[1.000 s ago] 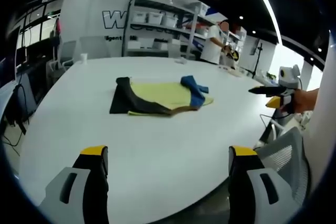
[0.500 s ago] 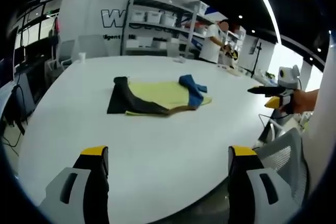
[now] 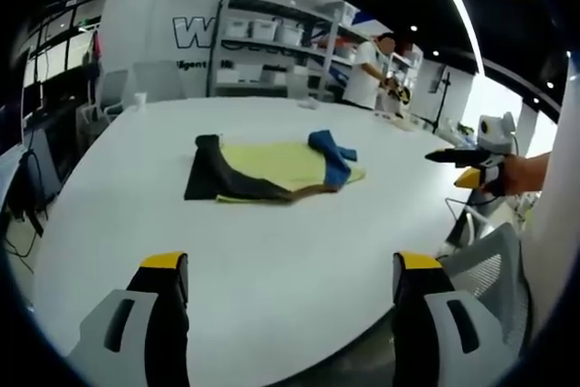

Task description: Fold the garment on the visible template until the final outline fits inside the template.

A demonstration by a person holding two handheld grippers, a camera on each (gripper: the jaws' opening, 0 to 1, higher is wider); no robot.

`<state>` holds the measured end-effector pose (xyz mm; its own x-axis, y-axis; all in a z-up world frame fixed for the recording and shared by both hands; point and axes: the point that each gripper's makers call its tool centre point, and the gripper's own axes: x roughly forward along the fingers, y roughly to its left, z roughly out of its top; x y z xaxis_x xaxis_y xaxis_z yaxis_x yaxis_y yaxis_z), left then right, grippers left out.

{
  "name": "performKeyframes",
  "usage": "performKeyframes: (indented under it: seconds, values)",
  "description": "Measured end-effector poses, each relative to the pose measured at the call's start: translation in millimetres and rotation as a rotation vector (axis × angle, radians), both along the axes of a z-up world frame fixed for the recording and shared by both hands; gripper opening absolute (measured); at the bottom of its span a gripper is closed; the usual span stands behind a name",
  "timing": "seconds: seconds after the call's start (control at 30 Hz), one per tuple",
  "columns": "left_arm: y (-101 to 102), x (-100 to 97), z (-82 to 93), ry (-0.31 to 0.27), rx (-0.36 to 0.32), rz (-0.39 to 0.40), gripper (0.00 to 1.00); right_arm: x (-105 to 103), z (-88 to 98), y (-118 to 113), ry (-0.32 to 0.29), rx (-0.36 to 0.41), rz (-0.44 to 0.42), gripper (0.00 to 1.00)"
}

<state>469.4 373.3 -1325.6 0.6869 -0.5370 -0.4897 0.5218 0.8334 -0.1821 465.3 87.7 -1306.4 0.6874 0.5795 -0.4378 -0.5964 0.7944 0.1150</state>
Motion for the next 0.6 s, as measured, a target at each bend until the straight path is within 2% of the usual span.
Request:
performKeyframes:
  seconds: [0.6]
  values:
    - [0.8,10.1,-2.7,0.001,0.001,0.002,0.9,5.5,-4.1,-1.5,0.003,-0.007,0.004,0.87]
